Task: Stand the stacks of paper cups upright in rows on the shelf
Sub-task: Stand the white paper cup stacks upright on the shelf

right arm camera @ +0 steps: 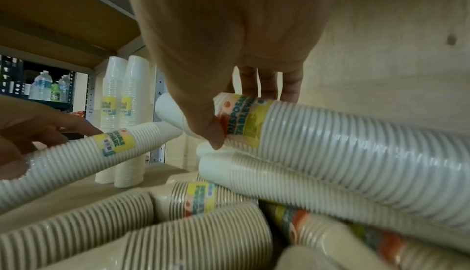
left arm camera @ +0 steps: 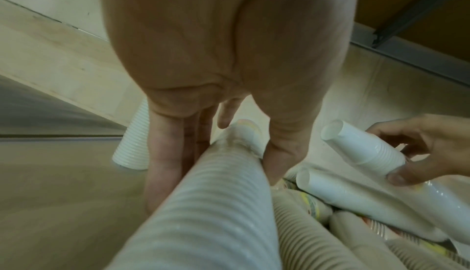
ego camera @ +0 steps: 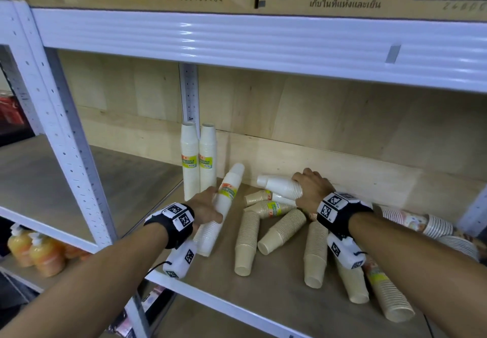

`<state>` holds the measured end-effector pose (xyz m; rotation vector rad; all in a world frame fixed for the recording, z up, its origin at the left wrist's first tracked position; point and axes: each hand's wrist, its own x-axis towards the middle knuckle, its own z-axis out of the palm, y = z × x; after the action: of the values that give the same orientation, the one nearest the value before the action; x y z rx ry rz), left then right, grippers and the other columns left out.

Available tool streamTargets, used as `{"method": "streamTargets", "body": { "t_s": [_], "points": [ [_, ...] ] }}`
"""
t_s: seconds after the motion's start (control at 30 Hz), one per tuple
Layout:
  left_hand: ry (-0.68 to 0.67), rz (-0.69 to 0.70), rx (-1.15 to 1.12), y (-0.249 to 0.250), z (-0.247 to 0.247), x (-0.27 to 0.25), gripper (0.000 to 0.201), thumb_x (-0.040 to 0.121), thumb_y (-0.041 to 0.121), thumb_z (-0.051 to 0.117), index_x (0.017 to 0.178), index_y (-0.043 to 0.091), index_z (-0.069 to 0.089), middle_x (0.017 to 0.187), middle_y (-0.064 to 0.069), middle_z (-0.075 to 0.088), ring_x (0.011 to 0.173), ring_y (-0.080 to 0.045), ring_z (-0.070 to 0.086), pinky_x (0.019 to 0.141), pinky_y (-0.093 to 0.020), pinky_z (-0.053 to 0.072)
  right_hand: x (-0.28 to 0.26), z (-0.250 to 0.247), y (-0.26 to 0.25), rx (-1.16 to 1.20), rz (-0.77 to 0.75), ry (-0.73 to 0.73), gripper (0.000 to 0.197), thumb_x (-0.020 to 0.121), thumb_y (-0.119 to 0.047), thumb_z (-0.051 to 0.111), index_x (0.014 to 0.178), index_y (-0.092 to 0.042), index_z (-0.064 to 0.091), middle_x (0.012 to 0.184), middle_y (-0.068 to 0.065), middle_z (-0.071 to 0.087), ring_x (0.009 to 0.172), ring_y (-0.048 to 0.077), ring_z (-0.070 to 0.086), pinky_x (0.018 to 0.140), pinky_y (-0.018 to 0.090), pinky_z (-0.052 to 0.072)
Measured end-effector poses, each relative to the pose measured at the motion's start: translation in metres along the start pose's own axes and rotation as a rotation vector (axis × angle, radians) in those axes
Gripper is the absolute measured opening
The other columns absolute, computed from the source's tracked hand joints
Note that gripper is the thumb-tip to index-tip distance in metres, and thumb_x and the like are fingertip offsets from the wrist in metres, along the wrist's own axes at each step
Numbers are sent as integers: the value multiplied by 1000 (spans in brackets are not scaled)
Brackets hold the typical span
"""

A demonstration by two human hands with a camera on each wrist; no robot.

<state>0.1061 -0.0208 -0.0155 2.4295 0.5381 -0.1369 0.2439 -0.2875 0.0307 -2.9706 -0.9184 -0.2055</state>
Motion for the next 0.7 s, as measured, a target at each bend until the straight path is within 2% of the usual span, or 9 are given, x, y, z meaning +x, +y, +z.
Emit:
{"method": "streamTargets", "body": {
  "t_s": [0.1,0.27,0.4,0.5,0.6,0.7],
  "points": [
    [64,30,-35,6,-11,-3,93,73,22,77,149,20,23,129,-6,54,115,-26,55,93,-43,52,4,-24,-9,-11,-18,43,56,75,-28,71,127,-22,49,121,3,47,112,24,48,88,37,41],
    [159,80,-90,17,-36,-8,69,72,20,79,129,15,41,116,-1,58,108,-23,57,92,-41,50,14,-62,-37,148,-61,167,61,69,-30,76,124,-19,52,114,4,50,103,25,53,83,36,47],
    [252,126,-208,19,-52,-9,79,67,8,82,132,15,38,118,-5,59,112,-26,57,98,-47,48,24,-85,-68,290,-78,253,60,65,-31,80,114,-14,52,108,4,51,90,24,57,74,34,50],
    [289,131,-237,15,-62,-9,70,67,6,81,120,17,38,114,-6,58,109,-29,57,95,-50,49,32,-94,-93,390,-86,304,56,68,-31,78,112,-12,50,106,5,51,83,22,54,68,32,47],
    [310,128,-264,9,-70,-9,75,66,7,82,124,20,35,117,-3,56,111,-28,56,97,-50,49,39,-96,-118,505,-89,327,52,69,-33,75,109,-10,50,101,4,51,79,23,52,66,29,42],
    [322,114,-304,2,-73,-10,80,69,3,79,131,21,32,118,-2,57,110,-25,55,96,-46,49,44,-90,-139,611,-100,299,50,67,-36,74,104,-13,50,101,5,58,83,26,60,67,33,50]
  ]
}}
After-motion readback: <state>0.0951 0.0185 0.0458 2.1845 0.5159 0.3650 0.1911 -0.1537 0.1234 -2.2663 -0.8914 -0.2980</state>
